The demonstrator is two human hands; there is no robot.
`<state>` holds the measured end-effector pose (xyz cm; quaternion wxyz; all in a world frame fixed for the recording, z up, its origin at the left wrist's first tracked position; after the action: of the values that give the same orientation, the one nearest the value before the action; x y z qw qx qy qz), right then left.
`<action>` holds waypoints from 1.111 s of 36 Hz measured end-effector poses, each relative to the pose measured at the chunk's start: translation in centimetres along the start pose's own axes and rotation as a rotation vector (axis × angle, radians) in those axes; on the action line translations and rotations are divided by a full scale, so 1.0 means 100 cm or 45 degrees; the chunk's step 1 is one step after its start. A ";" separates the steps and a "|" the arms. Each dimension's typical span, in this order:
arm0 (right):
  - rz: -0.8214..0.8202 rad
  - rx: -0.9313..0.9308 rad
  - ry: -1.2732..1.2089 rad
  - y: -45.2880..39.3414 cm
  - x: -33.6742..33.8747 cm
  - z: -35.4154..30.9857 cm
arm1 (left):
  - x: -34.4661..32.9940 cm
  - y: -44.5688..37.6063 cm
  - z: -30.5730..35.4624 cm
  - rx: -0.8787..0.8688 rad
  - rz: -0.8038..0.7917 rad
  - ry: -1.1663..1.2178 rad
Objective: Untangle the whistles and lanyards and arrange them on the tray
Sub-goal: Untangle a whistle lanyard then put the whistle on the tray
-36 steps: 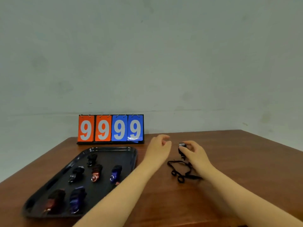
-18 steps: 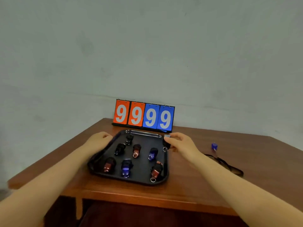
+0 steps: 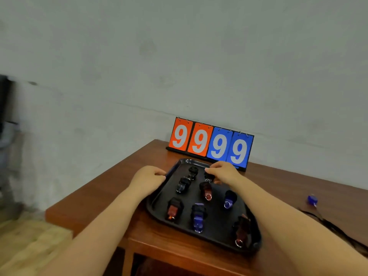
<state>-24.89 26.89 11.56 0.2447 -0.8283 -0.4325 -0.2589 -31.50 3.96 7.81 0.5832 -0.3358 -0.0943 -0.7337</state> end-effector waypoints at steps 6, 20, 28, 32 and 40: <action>-0.007 -0.113 0.065 -0.021 -0.012 0.008 | -0.003 -0.005 -0.003 0.006 0.011 -0.003; -0.008 0.058 0.194 -0.025 -0.011 0.013 | -0.002 -0.005 -0.005 0.021 0.025 -0.009; 0.152 0.301 0.488 -0.007 0.009 -0.003 | -0.001 -0.002 -0.002 -0.010 0.028 -0.026; -0.085 0.423 0.399 0.020 0.006 -0.017 | -0.001 -0.002 -0.002 -0.016 0.032 -0.036; -0.145 0.371 0.522 0.041 -0.003 -0.012 | 0.003 0.005 0.005 -0.024 0.030 -0.062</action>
<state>-21.80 23.91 11.49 0.4288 -0.6888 -0.4526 -0.3698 -30.90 3.87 8.24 0.5862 -0.3602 -0.0976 -0.7191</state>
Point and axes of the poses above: each hand's wrist, its own y-axis away from the middle knuckle, its own x-axis out of the back of the hand, z = x × y, the point moved 6 cm from there along -y, towards the middle knuckle, and after that the axes turned 6 degrees about z, right-handed, at the moved point
